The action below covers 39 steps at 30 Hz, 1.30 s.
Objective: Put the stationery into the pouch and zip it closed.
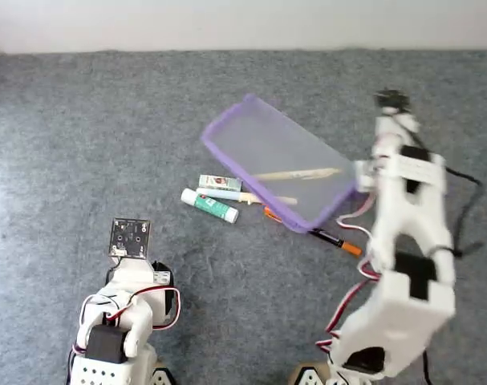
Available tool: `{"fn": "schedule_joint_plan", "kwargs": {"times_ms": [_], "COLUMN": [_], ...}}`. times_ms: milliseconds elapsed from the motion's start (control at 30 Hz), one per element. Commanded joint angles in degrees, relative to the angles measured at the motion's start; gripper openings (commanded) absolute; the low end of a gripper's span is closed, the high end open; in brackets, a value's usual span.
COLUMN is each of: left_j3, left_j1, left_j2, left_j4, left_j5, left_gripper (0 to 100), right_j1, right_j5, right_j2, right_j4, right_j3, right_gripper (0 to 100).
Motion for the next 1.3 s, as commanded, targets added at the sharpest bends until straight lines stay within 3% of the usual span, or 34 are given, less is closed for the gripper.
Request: {"fn": "schedule_joint_plan", "kwargs": {"times_ms": [0,167,333,567,833,1267], "left_j3": [-0.5,-0.5,-0.5,-0.5,-0.5,-0.5], "left_j1": [0.0,0.0,0.0,0.0,0.0,0.0], "left_j2": [-0.4,-0.4,-0.4,-0.4,-0.4,-0.4], "left_j4": [0.1,0.1,0.1,0.1,0.1,0.1], "left_j5": [0.1,0.1,0.1,0.1,0.1,0.1], "left_gripper": [1,1,1,1,1,1], "right_j1": [-4.7,-5.6,-0.2,1.2,0.0,0.0], "right_j5": [0.3,0.6,2.0,15.8,22.9,23.7], "right_j2": [1.1,0.8,1.3,1.4,6.4,25.9], "right_j4": [3.2,14.4,20.9,20.0,13.2,18.1], "right_j3": [-8.4,-13.7,-17.1,-17.6,-19.3,-34.8], "right_gripper": [0.9,0.9,2.3,24.7,23.3,23.1]}}
